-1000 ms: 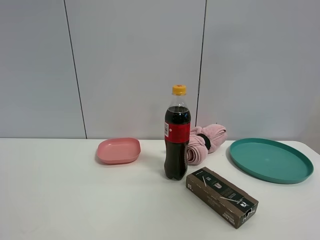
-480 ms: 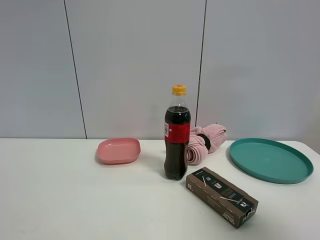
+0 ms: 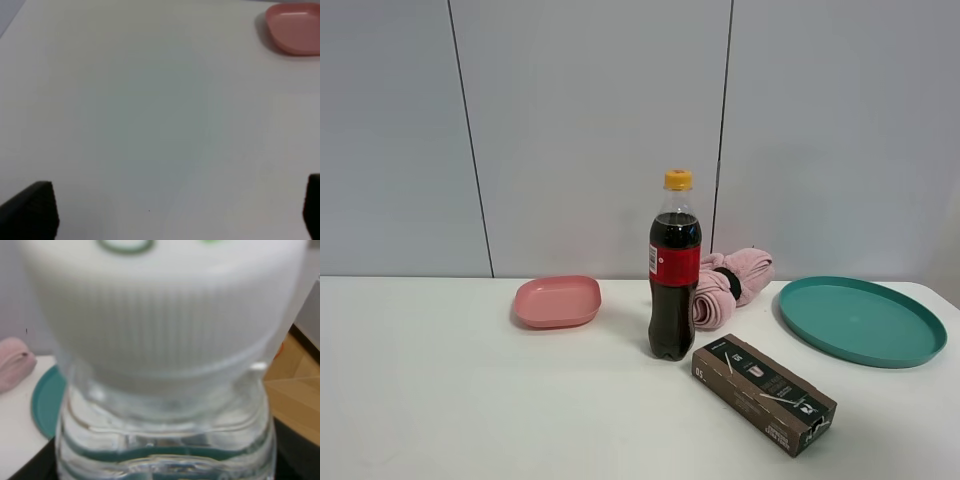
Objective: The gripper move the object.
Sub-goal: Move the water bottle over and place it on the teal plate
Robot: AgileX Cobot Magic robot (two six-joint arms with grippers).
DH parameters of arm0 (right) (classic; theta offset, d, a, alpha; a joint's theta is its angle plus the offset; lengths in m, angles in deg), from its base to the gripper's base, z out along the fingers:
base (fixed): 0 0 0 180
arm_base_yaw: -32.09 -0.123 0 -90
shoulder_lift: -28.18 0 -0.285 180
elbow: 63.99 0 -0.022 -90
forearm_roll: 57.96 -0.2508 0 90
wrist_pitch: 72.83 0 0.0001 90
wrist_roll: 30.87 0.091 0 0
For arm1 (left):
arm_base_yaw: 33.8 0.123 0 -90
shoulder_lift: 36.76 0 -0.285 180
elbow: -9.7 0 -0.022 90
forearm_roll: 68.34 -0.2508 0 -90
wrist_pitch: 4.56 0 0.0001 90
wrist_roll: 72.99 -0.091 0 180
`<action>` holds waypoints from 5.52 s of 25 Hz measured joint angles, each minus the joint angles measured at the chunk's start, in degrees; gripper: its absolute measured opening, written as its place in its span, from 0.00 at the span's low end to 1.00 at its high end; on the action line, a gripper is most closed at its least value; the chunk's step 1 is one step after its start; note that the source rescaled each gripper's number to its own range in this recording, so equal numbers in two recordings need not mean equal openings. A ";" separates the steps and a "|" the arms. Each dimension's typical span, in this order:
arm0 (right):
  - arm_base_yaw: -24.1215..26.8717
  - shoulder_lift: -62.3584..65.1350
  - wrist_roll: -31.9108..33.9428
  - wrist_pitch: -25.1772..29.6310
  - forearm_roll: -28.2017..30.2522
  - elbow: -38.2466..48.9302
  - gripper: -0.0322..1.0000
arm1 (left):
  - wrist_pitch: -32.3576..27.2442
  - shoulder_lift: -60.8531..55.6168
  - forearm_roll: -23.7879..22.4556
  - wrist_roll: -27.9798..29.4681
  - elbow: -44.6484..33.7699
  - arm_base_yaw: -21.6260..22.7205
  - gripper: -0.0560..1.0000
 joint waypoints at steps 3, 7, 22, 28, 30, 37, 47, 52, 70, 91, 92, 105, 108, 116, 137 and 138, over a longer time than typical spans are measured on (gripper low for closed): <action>0.00 -1.12 1.01 -0.67 -2.04 0.82 0.03 | 0.00 0.00 0.00 0.00 0.00 0.00 1.00; 0.00 -4.90 -0.56 -3.90 -7.97 0.82 0.03 | 0.00 0.00 0.00 0.00 0.00 0.00 1.00; 0.00 -24.61 -9.10 -26.94 -22.42 0.84 0.03 | 0.00 0.00 0.00 0.00 0.00 0.00 1.00; 3.09 -33.11 -8.20 -36.78 -22.22 0.84 0.03 | 0.00 0.00 0.00 0.00 0.00 0.00 1.00; 4.38 -34.35 -7.10 -37.11 -20.77 0.84 0.03 | 0.00 0.00 0.00 0.00 0.00 0.00 1.00; 4.91 -34.73 2.02 -38.83 -8.81 0.88 0.03 | 0.00 0.00 0.00 0.00 0.00 0.00 1.00; 9.65 -34.74 19.94 -32.88 8.19 0.88 0.03 | 0.00 0.00 0.00 0.00 0.00 0.00 1.00; 22.53 -33.61 20.32 -40.60 7.73 0.88 0.03 | 0.00 0.00 0.00 0.00 0.00 0.00 1.00; 50.50 -32.05 15.81 -74.23 7.30 11.77 0.03 | 0.00 0.00 0.00 0.00 0.00 0.00 1.00; 53.69 -50.62 4.08 -86.82 -0.30 13.02 0.03 | 0.00 0.00 0.00 0.00 0.00 0.00 1.00; 53.69 -50.86 0.59 -87.03 -1.82 13.02 0.03 | 0.00 0.00 0.00 0.00 0.00 0.00 1.00; 53.69 -65.20 -25.42 -93.39 -25.98 5.33 0.03 | 0.00 0.00 0.00 0.00 0.00 0.00 1.00; 53.69 -69.63 -25.80 -93.76 -25.55 0.93 0.03 | 0.00 0.00 0.00 0.00 0.00 0.00 1.00; 53.69 -78.63 -26.16 -93.76 -22.02 -8.60 0.03 | 0.00 0.00 0.00 0.00 0.00 0.00 1.00; 52.41 -90.61 -34.34 -102.56 -21.46 -11.86 0.03 | 0.00 0.00 0.00 0.00 0.00 0.00 1.00; 52.40 -90.99 -35.50 -102.95 -21.46 -11.86 0.03 | 0.00 0.00 0.00 0.00 0.00 0.00 1.00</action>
